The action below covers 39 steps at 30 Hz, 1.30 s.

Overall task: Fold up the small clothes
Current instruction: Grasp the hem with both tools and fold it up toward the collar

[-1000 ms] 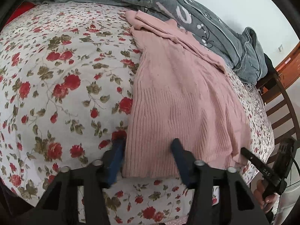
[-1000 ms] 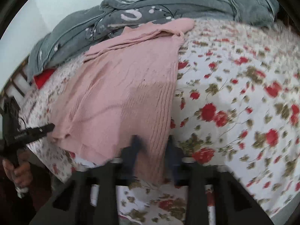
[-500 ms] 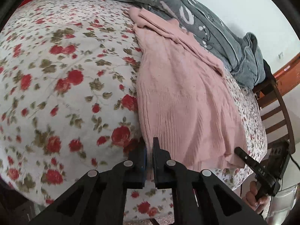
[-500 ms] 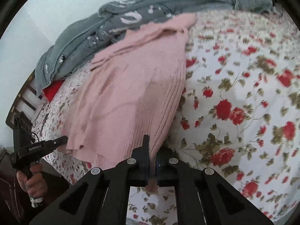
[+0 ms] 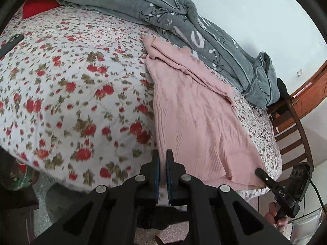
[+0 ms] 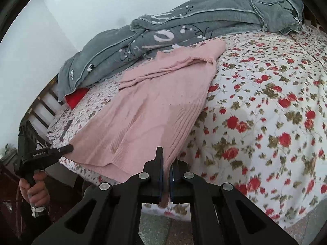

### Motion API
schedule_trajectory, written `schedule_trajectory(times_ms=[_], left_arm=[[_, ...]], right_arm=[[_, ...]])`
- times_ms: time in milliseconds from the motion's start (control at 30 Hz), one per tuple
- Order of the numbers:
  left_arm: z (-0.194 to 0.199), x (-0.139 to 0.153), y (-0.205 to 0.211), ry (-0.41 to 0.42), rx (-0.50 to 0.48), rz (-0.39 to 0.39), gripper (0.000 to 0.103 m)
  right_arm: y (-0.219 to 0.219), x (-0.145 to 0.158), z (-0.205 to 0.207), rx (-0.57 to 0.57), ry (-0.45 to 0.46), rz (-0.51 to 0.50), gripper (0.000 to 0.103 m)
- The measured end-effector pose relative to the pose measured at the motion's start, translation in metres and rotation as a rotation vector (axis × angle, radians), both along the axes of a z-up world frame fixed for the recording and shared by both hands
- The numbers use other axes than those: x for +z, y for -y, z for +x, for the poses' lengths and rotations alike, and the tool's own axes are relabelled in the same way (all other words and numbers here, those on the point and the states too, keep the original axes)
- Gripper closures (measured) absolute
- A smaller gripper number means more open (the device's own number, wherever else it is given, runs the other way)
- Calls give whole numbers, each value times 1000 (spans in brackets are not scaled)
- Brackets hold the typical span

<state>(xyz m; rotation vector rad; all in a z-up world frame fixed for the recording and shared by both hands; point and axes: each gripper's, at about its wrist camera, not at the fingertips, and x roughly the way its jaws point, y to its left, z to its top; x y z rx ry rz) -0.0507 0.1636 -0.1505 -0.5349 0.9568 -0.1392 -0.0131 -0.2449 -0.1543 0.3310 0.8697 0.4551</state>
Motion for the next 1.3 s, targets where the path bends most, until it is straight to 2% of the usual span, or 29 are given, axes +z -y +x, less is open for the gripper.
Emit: schedule_trajectory(times_ms=[133,333,500,900,1300], left_arm=[[-17,-2,3,2,-22,17,97],[-39,-1,0,14,-25,-4,97],[-41,11,3,42,-35,4,97],[-36,14,1,48,-19,-11,97],[-27,26,8,61,3,-2,97]], right_arm=[[9,-1,-20,-9,-10,23,98],[16,-13,-48,-27,-47,46,98],[11,-4,-48,-24,-23,-16,98],[14,1,-48,-47,-27,20,98],[16,16,-38,-14,4,26,98]])
